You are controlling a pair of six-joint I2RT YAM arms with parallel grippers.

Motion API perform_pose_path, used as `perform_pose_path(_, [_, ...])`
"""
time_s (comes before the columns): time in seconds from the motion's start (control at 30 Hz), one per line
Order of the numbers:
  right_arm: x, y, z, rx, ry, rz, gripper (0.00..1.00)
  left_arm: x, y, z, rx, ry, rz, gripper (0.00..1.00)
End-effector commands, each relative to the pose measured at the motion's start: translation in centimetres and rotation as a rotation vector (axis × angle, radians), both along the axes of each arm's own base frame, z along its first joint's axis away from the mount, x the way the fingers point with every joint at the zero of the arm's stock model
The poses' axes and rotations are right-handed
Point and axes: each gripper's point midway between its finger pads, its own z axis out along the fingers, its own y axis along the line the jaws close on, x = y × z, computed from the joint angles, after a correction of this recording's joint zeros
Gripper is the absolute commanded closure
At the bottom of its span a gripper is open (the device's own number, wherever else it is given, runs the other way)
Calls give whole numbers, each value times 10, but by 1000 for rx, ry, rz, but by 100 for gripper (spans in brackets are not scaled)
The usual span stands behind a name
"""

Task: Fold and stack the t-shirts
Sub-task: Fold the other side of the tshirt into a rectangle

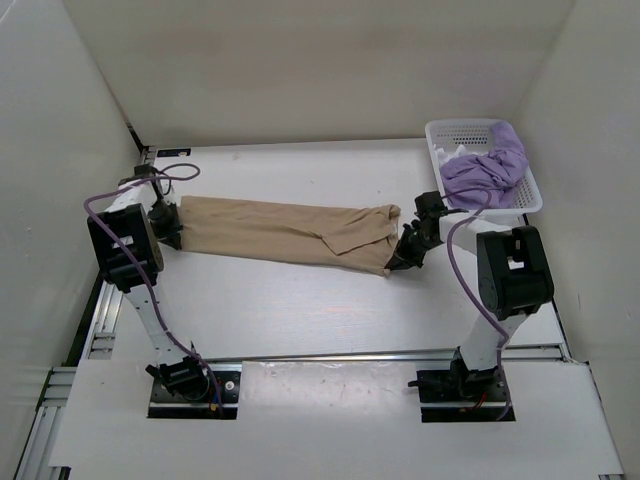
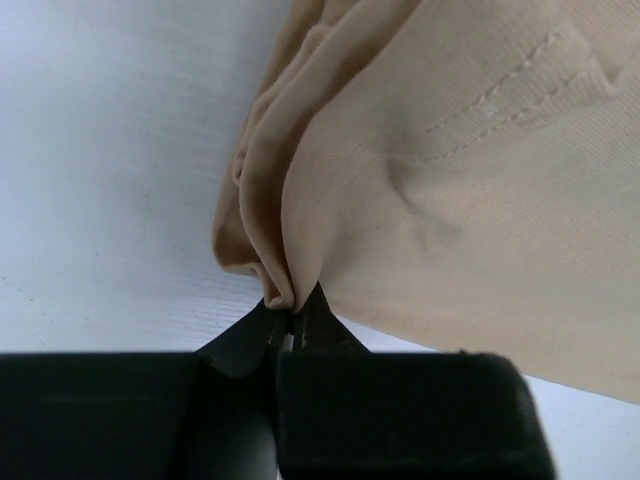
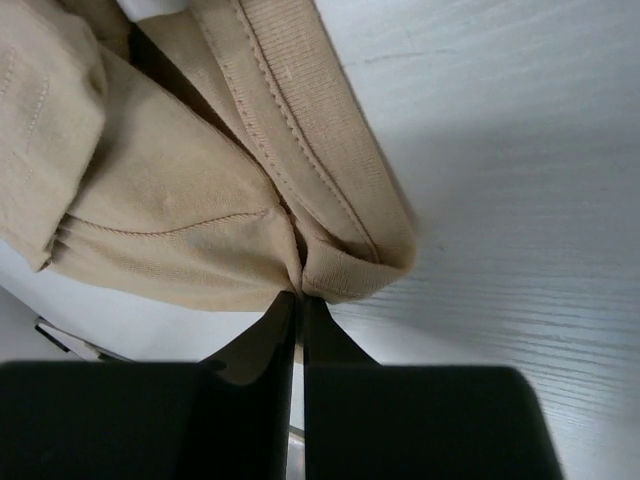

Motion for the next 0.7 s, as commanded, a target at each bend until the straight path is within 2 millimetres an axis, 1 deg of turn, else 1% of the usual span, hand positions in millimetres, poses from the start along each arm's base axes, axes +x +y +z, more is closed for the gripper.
perform_pose_path(0.0, [-17,-15,-8,-66,21,12,100,1,15,-2,42,-16,21,90])
perform_pose_path(0.03, [-21,-18,-6,-78,24,18,100,-2,18,0,59,-11,24,90])
perform_pose_path(0.07, [-26,-21,-9,-93,40,26,100,-7,16,-1,57,-2,24,90])
perform_pose_path(0.1, [-29,-25,-7,-112,33,43,100,-10,18,4,74,-8,27,90])
perform_pose_path(0.13, [-35,-33,-11,-160,56,44,100,-16,24,7,96,-1,41,90])
perform_pose_path(0.17, [-36,-38,-9,-184,53,50,100,-20,25,9,108,-5,43,90])
perform_pose_path(0.2, [-37,-42,-7,-206,42,53,100,-37,21,3,106,31,43,90])
perform_pose_path(0.23, [-42,-47,-8,-231,48,60,100,-43,19,12,111,16,44,90])
perform_pose_path(0.27, [-46,-53,-8,-261,46,55,100,-61,15,5,114,52,44,90])
perform_pose_path(0.3, [-50,-54,-8,-263,55,56,100,-71,14,5,123,64,45,90])
perform_pose_path(0.33, [-49,-56,-6,-273,44,52,100,-78,12,13,128,49,46,90])
perform_pose_path(0.37, [-53,-57,-7,-275,50,53,100,-88,11,12,134,61,47,90])
perform_pose_path(0.4, [-57,-58,-9,-276,59,54,98,-107,4,4,121,102,44,90])
perform_pose_path(0.43, [-57,-58,-9,-276,59,54,96,-114,2,8,124,92,45,85])
perform_pose_path(0.47, [-56,-56,-11,-265,63,57,89,-125,-2,7,118,112,43,77])
perform_pose_path(0.5, [-54,-54,-12,-256,67,59,85,-131,-4,6,116,118,43,69])
perform_pose_path(0.53, [-55,-54,-14,-258,76,60,80,-149,-10,3,102,165,39,58])
perform_pose_path(0.57, [-51,-53,-12,-256,66,59,76,-152,-11,9,106,154,40,38])
perform_pose_path(0.6, [-47,-54,-10,-263,55,56,72,-156,-10,13,119,155,42,31])
perform_pose_path(0.63, [-44,-55,-6,-270,34,51,65,-155,-9,18,126,133,44,25])
perform_pose_path(0.67, [-43,-55,-2,-267,21,49,56,-155,-7,30,150,102,49,21])
